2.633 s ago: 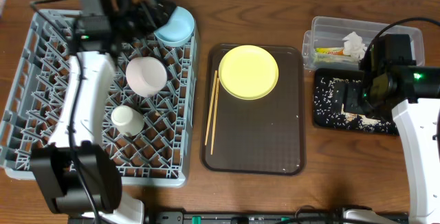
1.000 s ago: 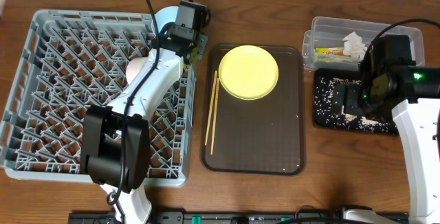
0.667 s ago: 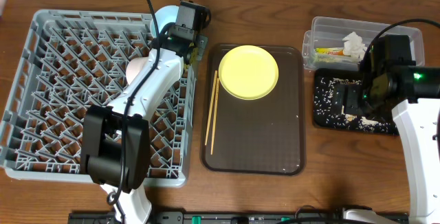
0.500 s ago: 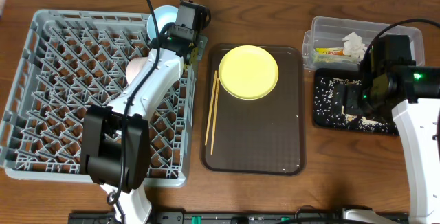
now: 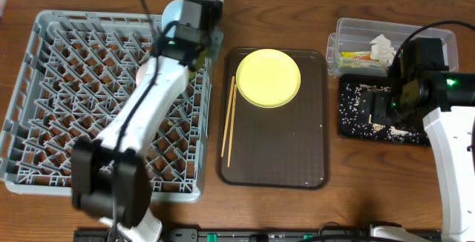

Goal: Sort waste into correct bins and load items into the dishwasher

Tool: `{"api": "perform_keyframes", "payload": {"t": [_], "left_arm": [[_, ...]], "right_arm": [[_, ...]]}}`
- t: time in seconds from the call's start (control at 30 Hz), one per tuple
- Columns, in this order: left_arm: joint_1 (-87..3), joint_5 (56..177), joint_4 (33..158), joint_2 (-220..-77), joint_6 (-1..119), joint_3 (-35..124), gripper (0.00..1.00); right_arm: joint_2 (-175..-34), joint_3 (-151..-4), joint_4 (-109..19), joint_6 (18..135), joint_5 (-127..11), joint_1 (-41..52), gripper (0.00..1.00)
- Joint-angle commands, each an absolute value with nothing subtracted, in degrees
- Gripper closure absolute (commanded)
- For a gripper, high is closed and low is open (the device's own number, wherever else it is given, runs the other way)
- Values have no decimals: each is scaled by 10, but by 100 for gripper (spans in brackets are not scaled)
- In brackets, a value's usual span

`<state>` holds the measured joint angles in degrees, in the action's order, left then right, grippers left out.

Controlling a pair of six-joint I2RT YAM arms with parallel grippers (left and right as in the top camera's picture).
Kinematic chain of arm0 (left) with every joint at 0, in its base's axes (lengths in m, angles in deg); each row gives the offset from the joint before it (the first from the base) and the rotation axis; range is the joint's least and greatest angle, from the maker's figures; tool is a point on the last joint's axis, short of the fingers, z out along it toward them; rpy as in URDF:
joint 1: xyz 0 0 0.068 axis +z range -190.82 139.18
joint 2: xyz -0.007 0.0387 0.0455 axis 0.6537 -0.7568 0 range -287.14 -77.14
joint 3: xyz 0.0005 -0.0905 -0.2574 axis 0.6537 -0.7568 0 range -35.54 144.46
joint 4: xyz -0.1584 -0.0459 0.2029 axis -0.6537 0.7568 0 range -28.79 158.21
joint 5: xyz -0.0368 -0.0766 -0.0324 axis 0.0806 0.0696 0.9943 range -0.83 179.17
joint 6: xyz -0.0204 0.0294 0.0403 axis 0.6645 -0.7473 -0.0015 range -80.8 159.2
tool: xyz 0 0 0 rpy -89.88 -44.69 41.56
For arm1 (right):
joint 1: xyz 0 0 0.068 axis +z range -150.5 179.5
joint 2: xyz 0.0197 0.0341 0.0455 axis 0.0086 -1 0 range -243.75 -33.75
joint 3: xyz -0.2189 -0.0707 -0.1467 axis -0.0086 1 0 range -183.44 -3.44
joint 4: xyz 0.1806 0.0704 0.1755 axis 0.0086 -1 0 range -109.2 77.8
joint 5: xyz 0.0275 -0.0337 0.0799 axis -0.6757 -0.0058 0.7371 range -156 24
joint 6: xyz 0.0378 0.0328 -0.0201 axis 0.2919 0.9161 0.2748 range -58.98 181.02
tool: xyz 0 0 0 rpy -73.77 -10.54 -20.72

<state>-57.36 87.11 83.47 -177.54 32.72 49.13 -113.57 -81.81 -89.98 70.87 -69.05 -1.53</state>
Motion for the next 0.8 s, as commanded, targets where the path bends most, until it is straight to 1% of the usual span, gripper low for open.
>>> {"api": "perform_keyframes", "payload": {"t": [0.0,0.2,0.3,0.43,0.6,0.77], "left_arm": [[-530,1022,834,-1729,382,491,94],[-405,1280,833,-1727,461,491,94],[-340,1418,820,-1739,471,491,94],[-277,1562,813,-1761,483,491,94],[-237,1713,788,-1794,483,491,94],[-231,1770,787,-1829,483,491,94]], "right_arm": [[-1136,-823,-900,702,-696,-17,1],[-1136,-823,-898,701,-696,-17,1],[-1136,-823,-898,702,-696,-17,1],[-1136,-824,-898,701,-696,-17,1],[-1136,-823,-898,702,-696,-17,1],[-1136,-824,-898,702,-696,-17,1]]}}
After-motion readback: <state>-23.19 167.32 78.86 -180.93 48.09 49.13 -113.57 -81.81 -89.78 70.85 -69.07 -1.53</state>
